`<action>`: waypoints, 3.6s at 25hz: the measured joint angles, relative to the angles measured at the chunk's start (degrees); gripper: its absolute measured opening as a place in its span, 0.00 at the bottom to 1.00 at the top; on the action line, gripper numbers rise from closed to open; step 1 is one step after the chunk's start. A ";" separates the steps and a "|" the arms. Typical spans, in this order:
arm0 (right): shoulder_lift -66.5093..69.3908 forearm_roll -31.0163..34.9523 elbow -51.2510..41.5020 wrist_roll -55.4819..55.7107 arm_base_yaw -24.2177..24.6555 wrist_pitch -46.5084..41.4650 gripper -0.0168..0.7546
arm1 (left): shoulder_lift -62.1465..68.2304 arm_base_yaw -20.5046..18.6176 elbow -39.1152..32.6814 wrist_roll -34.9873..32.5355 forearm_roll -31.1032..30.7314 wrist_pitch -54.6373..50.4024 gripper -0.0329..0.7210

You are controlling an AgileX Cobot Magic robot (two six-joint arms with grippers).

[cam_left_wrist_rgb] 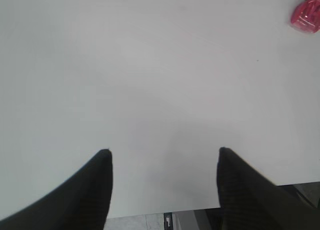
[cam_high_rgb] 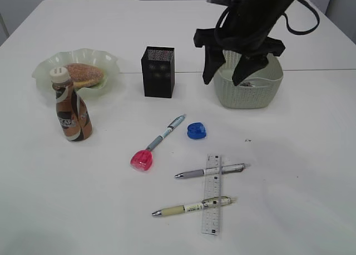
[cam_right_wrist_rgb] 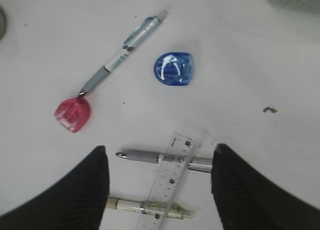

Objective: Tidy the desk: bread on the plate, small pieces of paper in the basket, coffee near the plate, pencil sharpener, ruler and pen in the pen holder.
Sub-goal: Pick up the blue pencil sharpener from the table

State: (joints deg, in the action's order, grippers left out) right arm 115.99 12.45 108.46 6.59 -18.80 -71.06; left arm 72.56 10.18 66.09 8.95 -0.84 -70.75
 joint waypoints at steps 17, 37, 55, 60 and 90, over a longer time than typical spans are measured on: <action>19.69 -7.78 19.63 7.31 -4.95 -0.08 0.64 | 0.00 0.00 0.00 0.00 -0.46 0.00 0.67; 26.26 -11.70 19.52 8.52 -6.43 0.03 0.64 | 0.00 0.00 0.00 0.00 -1.73 0.00 0.67; 27.05 -13.48 19.52 8.78 -6.56 0.14 0.64 | 0.00 0.00 0.00 0.00 -1.73 0.00 0.65; 28.17 -13.84 19.52 8.78 -6.56 0.25 0.64 | 0.00 0.00 0.00 0.00 -1.73 0.00 0.65; 29.41 -13.74 19.52 8.78 -6.56 0.35 0.55 | 0.00 0.00 0.00 0.00 -1.73 0.00 0.65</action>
State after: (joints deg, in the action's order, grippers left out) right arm 145.40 -1.28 127.99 15.37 -25.36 -70.71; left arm 72.56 10.18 66.09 8.95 -2.57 -70.75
